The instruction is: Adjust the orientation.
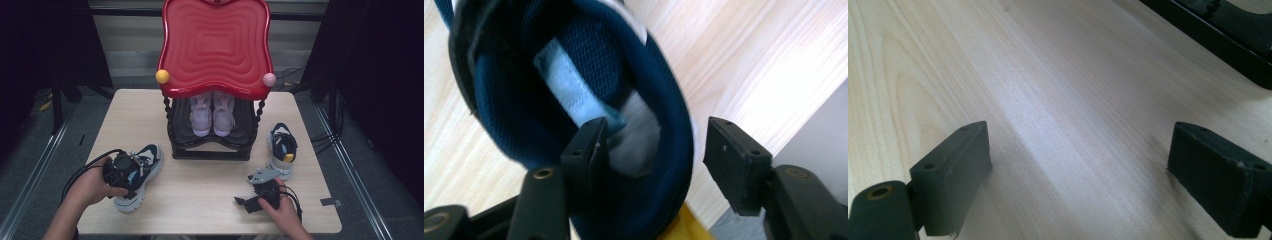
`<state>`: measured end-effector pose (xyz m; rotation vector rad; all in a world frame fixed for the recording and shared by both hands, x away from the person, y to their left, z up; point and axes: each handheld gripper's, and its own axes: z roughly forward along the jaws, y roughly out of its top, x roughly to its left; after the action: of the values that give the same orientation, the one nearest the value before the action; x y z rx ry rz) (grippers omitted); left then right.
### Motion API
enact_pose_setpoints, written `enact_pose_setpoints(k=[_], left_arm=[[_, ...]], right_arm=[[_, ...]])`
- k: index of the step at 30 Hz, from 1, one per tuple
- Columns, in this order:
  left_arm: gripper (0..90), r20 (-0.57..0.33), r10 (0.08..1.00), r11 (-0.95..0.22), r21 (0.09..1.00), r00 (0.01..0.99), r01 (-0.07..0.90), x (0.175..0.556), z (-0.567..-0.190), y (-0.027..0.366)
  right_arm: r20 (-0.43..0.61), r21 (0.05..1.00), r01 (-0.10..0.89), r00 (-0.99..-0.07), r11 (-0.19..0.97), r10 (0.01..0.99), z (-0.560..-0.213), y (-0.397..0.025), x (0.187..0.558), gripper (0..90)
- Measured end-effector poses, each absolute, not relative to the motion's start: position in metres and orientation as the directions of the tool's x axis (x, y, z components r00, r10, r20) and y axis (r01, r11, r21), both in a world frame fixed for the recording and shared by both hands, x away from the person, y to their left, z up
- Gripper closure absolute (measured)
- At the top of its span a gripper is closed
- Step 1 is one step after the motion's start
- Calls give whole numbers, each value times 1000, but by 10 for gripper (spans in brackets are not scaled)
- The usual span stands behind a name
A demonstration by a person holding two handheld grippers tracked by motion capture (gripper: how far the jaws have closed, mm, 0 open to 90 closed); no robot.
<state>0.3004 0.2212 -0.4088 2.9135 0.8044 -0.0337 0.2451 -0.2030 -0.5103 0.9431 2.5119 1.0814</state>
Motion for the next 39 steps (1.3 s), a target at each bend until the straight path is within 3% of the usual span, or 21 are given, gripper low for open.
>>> enact_pose_setpoints(k=[5,9,12,23,32,39], left_arm=[[627,-90,507,-852,99,857,514,300,-406,217],[721,-159,532,-826,120,832,551,303,-406,212],[737,-162,550,-810,136,819,571,303,-405,208],[735,-169,621,-734,219,766,643,321,-407,195],[695,-169,625,-733,210,762,647,324,-406,183],[491,-126,602,-758,220,789,614,321,-401,185]], right_arm=[[26,720,465,-760,515,649,-510,-203,245,95],[26,720,466,-760,515,650,-510,-203,245,96],[26,719,465,-760,515,650,-510,-203,245,96],[27,720,465,-760,515,649,-510,-203,245,95],[25,721,463,-761,516,648,-510,-203,245,96],[25,721,463,-761,516,648,-510,-203,245,95]])
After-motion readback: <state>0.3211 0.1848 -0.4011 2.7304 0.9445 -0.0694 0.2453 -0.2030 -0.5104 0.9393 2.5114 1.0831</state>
